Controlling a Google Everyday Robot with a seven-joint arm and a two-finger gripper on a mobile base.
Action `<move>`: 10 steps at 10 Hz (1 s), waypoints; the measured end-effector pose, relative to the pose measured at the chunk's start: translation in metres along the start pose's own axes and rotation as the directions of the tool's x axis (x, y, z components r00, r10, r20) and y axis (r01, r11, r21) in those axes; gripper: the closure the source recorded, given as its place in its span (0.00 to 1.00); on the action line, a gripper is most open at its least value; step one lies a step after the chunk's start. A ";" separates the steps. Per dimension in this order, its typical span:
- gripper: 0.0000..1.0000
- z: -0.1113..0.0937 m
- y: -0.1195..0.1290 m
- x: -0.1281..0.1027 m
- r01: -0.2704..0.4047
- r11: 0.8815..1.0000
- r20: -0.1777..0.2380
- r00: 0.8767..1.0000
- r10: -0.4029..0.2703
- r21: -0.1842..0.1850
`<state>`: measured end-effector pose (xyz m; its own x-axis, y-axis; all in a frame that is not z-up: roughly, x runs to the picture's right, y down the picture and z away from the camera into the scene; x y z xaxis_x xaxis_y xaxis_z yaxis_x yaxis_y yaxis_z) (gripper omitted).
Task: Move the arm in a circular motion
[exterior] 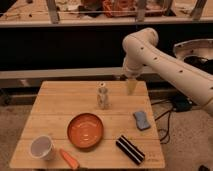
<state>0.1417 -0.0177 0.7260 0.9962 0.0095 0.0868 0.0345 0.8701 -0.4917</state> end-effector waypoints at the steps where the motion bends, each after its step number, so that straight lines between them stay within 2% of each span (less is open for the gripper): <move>1: 0.20 0.000 0.014 0.022 -0.046 0.999 0.001 0.999 0.046 -0.003; 2: 0.20 0.001 0.041 0.049 -0.108 0.994 -0.001 0.994 0.108 -0.011; 3: 0.20 0.001 0.059 0.061 -0.135 0.991 -0.003 0.991 0.135 -0.015; 4: 0.20 0.000 0.092 0.073 -0.169 0.985 -0.008 0.986 0.169 -0.020; 5: 0.20 -0.001 0.112 0.076 -0.185 0.983 -0.013 0.983 0.184 -0.022; 7: 0.20 -0.005 0.146 0.068 -0.191 0.981 -0.029 0.981 0.190 -0.026; 8: 0.20 -0.004 0.152 0.060 -0.188 0.982 -0.035 0.982 0.187 -0.029; 10: 0.20 0.000 0.165 0.021 -0.161 0.986 -0.045 0.986 0.160 -0.042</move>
<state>0.1682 0.1261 0.6470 0.9915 0.1261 -0.0318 -0.1234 0.8358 -0.5350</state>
